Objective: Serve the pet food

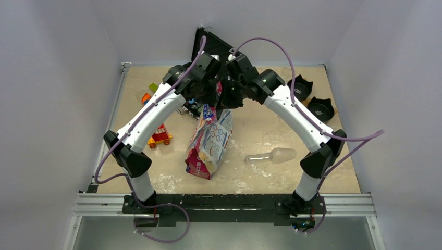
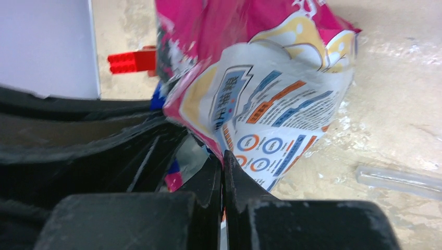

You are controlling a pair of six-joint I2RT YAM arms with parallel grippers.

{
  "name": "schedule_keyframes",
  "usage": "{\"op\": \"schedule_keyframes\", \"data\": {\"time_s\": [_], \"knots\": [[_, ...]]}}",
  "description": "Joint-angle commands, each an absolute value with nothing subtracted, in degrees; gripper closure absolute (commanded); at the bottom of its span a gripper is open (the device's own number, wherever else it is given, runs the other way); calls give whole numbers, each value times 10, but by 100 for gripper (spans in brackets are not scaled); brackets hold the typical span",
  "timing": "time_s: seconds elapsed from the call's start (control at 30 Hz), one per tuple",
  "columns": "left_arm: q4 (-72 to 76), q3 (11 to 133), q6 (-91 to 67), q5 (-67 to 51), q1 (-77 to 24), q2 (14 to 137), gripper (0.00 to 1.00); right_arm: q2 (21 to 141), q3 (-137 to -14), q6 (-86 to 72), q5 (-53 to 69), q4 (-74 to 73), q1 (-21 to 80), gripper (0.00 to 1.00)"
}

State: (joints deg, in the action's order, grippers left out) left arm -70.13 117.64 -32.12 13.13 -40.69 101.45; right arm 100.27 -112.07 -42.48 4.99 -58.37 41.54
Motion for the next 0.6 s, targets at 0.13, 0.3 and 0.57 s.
{"op": "schedule_keyframes", "data": {"time_s": [0.13, 0.3, 0.57], "knots": [[-794, 1227, -385, 208, -406, 986, 100, 1010, -1146, -427, -116, -618, 442, 100], [-781, 1200, -364, 198, -403, 942, 100, 957, -1045, -333, -57, -517, 443, 100], [-797, 1156, -325, 104, -392, 887, 100, 909, -985, -272, -93, -460, 445, 100]]}}
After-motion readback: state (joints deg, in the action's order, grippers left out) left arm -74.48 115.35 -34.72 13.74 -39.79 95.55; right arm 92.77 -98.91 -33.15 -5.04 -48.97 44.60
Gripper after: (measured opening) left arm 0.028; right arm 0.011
